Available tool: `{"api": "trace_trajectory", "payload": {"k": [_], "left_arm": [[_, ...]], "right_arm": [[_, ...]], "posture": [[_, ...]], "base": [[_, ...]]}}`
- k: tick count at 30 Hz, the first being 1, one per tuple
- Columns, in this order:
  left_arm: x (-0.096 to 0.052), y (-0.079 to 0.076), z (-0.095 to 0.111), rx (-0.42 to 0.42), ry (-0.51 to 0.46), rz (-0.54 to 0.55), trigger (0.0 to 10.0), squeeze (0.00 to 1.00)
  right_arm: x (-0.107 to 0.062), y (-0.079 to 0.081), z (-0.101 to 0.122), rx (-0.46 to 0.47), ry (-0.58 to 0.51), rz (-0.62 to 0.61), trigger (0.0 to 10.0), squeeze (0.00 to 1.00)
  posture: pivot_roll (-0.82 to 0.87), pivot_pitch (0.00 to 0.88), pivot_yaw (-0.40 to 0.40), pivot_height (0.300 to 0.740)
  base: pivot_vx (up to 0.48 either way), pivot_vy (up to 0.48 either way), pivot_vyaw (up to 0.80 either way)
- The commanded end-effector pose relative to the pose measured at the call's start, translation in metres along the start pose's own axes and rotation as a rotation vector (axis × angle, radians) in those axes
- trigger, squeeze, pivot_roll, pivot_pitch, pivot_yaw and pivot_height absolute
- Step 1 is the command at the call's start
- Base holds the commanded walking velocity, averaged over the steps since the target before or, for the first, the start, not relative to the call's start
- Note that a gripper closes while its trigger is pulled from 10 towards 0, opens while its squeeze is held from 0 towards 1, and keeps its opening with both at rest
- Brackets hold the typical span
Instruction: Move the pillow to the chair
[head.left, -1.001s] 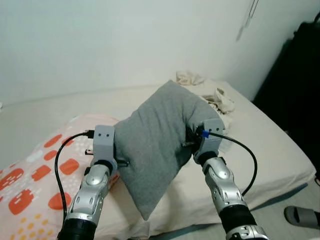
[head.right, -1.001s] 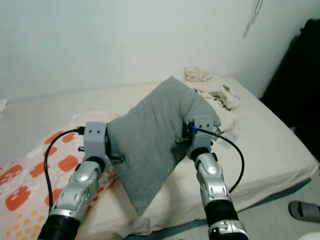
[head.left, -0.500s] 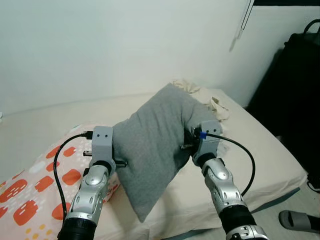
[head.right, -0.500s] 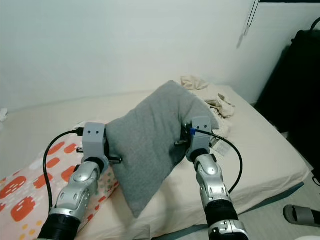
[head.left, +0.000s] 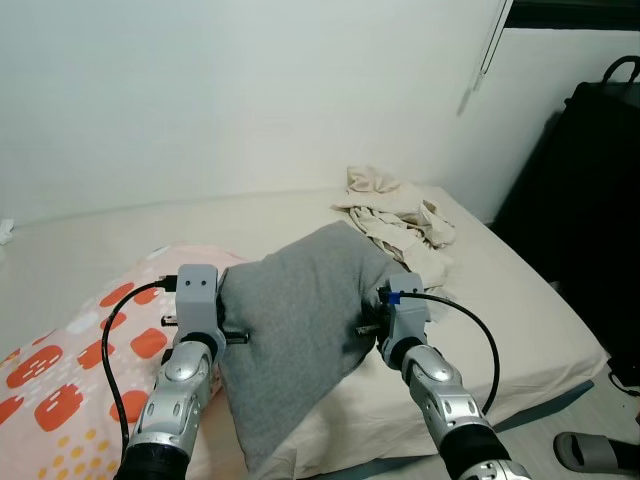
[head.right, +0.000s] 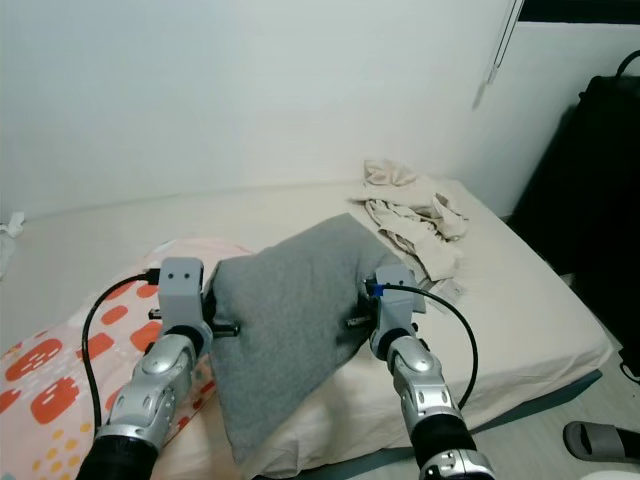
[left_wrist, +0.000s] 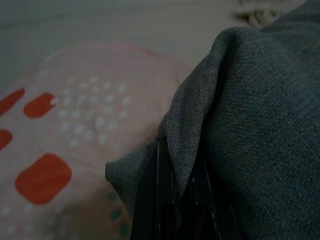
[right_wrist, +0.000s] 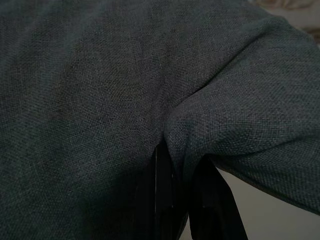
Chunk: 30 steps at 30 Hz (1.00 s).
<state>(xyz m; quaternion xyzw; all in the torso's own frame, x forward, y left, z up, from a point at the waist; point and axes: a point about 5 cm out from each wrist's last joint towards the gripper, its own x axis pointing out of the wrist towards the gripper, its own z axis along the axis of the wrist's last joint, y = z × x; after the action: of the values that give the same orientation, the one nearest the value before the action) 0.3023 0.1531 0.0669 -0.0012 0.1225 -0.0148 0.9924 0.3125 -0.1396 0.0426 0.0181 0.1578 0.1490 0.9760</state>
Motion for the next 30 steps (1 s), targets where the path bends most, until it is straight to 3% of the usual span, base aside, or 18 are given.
{"api": "trace_trajectory", "payload": {"k": [1, 10, 21, 30], "left_arm": [[0.001, -0.01, 0.007, 0.016, -0.042, -0.056, 10.0, 0.0], [0.0, -0.01, 0.008, -0.001, -0.051, -0.059, 10.0, 0.0], [0.002, -0.016, 0.01, -0.008, -0.065, -0.041, 10.0, 0.0], [0.0, -0.011, 0.01, -0.008, -0.063, -0.015, 10.0, 0.0]], "right_arm": [[0.002, 0.009, 0.004, -0.005, -0.025, 0.061, 10.0, 0.0], [0.001, 0.016, 0.004, -0.03, -0.035, 0.105, 10.0, 0.0], [0.004, 0.01, 0.012, -0.077, -0.046, 0.066, 10.0, 0.0], [0.008, 0.014, 0.017, -0.032, -0.058, 0.059, 10.0, 0.0]], "posture": [[-0.03, 0.0, -0.102, 0.74], [-0.04, 0.0, -0.098, 0.74], [-0.04, 0.013, -0.11, 0.74], [-0.04, 0.028, -0.107, 0.74]], "base": [[0.0, 0.0, 0.0], [0.0, 0.0, -0.19], [0.0, 0.0, -0.8], [0.0, 0.0, -0.8]]}}
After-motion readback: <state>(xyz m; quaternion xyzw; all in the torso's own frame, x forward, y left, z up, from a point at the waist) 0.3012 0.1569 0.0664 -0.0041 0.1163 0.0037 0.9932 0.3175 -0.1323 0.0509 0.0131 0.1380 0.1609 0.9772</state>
